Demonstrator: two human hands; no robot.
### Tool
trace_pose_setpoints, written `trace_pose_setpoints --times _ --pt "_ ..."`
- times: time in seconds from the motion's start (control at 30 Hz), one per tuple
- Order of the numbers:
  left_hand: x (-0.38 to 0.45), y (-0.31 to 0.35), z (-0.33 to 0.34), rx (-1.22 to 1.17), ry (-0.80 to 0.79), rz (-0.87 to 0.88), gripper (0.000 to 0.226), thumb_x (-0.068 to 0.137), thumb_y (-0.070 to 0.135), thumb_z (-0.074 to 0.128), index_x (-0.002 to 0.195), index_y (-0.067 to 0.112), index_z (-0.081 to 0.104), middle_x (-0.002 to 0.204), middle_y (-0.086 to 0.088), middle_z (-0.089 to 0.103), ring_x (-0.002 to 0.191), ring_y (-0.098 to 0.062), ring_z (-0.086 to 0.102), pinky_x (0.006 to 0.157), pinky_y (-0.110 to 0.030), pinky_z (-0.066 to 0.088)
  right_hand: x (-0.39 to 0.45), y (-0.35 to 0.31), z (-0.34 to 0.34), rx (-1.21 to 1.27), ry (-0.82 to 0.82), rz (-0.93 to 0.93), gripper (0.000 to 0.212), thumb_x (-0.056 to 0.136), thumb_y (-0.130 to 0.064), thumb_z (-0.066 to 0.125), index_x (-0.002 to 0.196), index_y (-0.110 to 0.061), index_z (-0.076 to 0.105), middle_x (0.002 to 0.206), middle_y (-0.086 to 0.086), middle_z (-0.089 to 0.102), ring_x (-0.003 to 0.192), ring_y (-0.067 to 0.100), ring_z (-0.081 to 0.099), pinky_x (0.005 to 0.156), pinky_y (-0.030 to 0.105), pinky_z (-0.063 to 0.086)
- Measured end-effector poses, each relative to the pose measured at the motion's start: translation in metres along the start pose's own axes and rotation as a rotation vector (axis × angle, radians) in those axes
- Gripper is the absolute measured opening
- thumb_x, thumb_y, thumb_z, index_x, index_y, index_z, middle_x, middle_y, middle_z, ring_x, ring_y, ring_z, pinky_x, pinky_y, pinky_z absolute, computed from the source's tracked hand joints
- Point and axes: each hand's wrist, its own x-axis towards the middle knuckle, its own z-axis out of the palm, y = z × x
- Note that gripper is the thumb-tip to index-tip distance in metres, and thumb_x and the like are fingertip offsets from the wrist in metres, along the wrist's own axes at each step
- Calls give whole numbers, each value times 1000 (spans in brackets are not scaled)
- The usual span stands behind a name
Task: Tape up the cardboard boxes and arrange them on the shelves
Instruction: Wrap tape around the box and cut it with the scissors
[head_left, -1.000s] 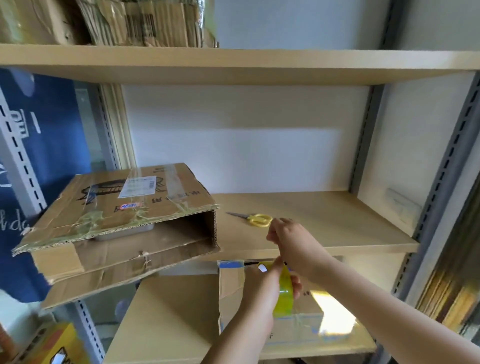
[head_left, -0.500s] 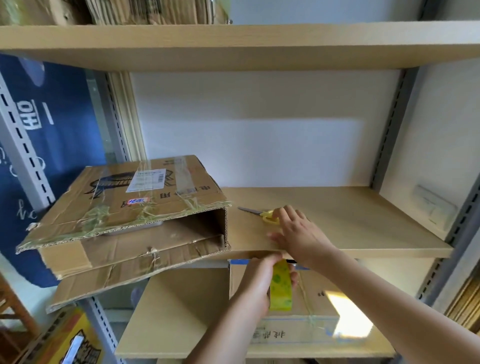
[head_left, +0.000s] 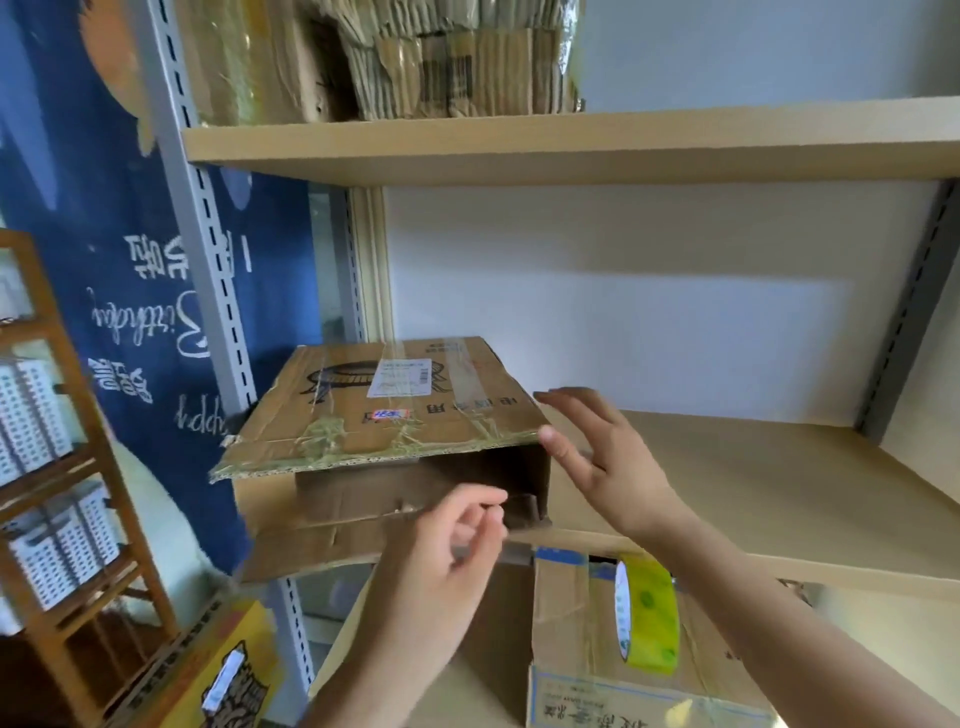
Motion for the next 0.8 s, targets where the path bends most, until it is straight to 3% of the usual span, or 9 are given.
trace_pose_setpoints --times 0.1,0.2,0.3,0.43,0.5,0.57,0.63,0.7,0.8 --pt "8 -5 -59 291 536 242 23 88 13 62 106 26 64 99 20 59 95 -2 59 81 -19 48 11 -23 13 -306 -189 -128 61 91 -57 54 146 -40 34 149 -22 33 134 4 33 98 24 42" --pt "9 -46 -99 306 871 140 45 80 -11 60 116 15 57 112 4 48 107 -22 54 90 -32 46 11 -29 29 -444 -36 -150 49 93 -34 61 141 -34 49 145 -19 46 133 8 44 81 30 56" --pt "11 -77 -120 468 766 1 71 76 3 71 139 21 43 141 -2 38 133 -24 39 105 -41 41 15 -32 42 -564 134 -244 35 80 -17 77 114 -22 69 116 -7 70 104 18 68 43 32 54" --pt "29 -82 -131 911 439 197 70 86 41 66 149 34 36 159 9 27 150 -19 14 119 -46 22 16 -27 50 -671 129 -249 61 54 8 81 110 -13 70 112 1 71 94 24 71 43 30 52" --pt "45 -79 -130 1040 336 287 60 87 48 65 142 36 45 153 10 38 147 -18 25 118 -45 24 17 -28 47 -670 122 -251 61 54 10 77 108 -16 70 110 -3 71 91 22 71 41 28 50" --pt "58 -77 -130 1099 283 353 56 78 37 79 131 33 60 132 11 61 128 -14 55 103 -39 46 17 -31 44 -634 102 -221 57 60 8 77 109 -21 70 111 -8 71 91 18 71 40 28 50" --pt "66 -75 -133 1108 286 405 50 70 26 87 116 32 71 110 12 73 103 -11 70 73 -32 59 17 -33 42 -549 87 -151 54 78 -6 74 126 -28 63 130 -12 63 93 15 70 48 29 53" --pt "68 -74 -136 1123 286 437 38 72 24 85 108 33 75 101 13 75 93 -8 72 57 -27 56 15 -28 37 -369 96 -64 66 89 -29 68 148 -34 39 151 -18 38 90 9 69 64 28 54" --pt "70 -70 -139 1152 301 458 25 80 29 78 105 35 75 90 12 76 72 -10 74 46 -24 48 10 -13 28 97 15 58 103 80 -46 73 155 -38 3 158 -22 15 131 -5 38 105 25 38"
